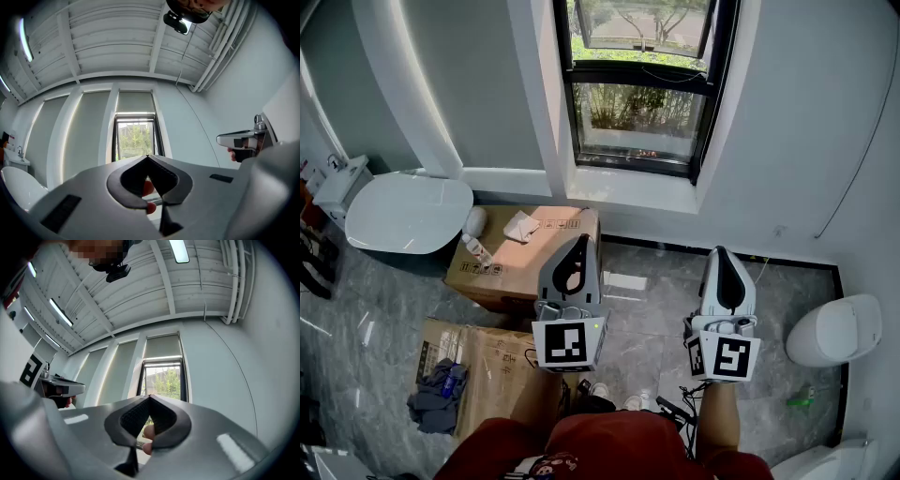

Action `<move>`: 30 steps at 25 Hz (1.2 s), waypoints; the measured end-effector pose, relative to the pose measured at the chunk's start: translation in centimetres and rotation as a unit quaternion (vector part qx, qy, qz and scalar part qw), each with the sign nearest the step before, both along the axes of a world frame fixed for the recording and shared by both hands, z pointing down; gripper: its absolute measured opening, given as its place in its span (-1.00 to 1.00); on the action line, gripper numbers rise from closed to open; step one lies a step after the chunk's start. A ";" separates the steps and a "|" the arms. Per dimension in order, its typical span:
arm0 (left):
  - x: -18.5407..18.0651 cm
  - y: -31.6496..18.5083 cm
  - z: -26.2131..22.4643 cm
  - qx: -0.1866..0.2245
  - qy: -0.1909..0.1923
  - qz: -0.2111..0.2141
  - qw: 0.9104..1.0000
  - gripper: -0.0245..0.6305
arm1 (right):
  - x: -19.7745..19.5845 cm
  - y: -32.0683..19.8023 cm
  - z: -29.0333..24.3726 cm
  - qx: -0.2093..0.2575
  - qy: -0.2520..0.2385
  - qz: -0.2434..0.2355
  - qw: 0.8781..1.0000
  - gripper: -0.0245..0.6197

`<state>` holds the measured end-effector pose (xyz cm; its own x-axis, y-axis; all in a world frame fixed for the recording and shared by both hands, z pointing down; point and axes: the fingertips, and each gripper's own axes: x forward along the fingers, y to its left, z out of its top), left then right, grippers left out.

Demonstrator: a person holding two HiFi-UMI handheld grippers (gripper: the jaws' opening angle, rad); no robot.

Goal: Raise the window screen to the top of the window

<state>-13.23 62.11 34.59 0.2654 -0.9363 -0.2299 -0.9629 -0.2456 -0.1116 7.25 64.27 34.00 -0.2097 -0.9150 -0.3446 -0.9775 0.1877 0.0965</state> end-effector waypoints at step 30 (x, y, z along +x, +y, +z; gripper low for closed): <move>8.4 4.3 1.3 -0.011 -0.008 -0.010 1.000 -0.91 | 7.9 3.1 1.4 -0.004 -0.018 -0.013 1.000 -0.90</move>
<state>-4.83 66.42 35.88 0.2494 -0.9464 -0.2053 -0.9659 -0.2280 -0.1224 15.15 67.36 35.38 -0.2212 -0.9122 -0.3450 -0.9750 0.2136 0.0604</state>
